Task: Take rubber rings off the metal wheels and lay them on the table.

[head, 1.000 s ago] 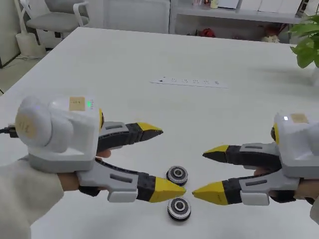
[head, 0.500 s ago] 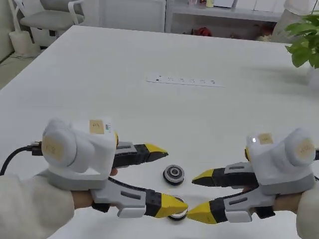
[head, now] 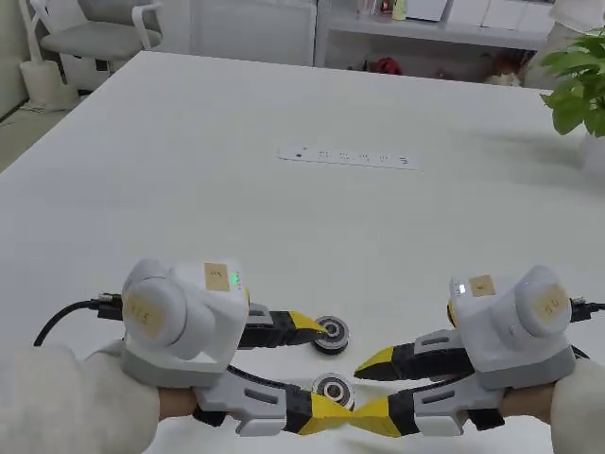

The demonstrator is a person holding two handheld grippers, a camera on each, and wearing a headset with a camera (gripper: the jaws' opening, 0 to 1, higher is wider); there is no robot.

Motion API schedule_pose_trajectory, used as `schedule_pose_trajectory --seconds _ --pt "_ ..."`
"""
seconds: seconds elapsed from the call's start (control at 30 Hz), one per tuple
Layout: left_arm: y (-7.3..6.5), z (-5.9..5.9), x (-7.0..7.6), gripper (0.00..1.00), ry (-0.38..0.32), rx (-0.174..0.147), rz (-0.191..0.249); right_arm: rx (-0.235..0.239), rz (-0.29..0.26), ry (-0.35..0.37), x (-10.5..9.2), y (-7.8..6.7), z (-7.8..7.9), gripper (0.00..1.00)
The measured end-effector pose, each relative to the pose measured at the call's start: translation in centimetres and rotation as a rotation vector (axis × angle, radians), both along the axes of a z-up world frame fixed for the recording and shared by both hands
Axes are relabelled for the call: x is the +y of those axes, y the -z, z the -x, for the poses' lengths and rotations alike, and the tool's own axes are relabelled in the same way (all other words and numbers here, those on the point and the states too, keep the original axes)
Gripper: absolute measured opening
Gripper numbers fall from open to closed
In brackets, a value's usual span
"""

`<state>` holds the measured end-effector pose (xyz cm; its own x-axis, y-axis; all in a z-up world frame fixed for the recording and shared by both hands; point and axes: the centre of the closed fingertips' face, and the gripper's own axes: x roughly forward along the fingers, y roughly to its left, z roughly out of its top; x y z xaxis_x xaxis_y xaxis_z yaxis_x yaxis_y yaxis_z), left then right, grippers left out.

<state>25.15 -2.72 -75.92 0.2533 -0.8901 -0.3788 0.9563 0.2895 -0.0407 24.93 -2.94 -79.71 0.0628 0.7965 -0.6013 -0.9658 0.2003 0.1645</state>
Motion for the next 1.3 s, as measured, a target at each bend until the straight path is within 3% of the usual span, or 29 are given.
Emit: schedule_pose_trajectory --seconds 0.23,0.67,0.8,0.87,0.93,1.2,1.23,1.3 --pt "1.1 0.0 -0.1 0.36 0.004 0.013 -0.021 -0.021 0.012 -0.002 0.1 0.3 -0.2 0.24" --pt "2.3 -0.4 0.0 0.18 0.018 -0.007 -0.059 -0.017 0.026 -0.01 0.2 0.7 0.0 0.21" --pt "2.9 -0.3 0.0 0.16 0.026 -0.01 -0.084 -0.017 0.033 -0.012 0.2 0.8 0.0 0.19" --pt "2.8 -0.3 -0.1 0.17 0.019 0.003 -0.075 -0.015 0.033 -0.011 0.2 0.8 0.0 0.19" --pt "2.9 -0.3 -0.1 0.17 0.026 -0.014 -0.08 -0.011 0.033 -0.007 0.2 0.8 0.0 0.19" --pt "2.9 -0.3 0.0 0.14 0.031 -0.02 -0.077 -0.022 0.044 -0.013 0.2 0.8 -0.1 0.18" --pt "3.0 -0.4 -0.1 0.14 0.034 -0.036 -0.084 -0.027 0.048 -0.015 0.1 0.8 -0.2 0.17" --pt "3.1 -0.4 -0.1 0.14 0.033 -0.028 -0.086 -0.024 0.051 -0.011 0.1 0.9 -0.2 0.16"
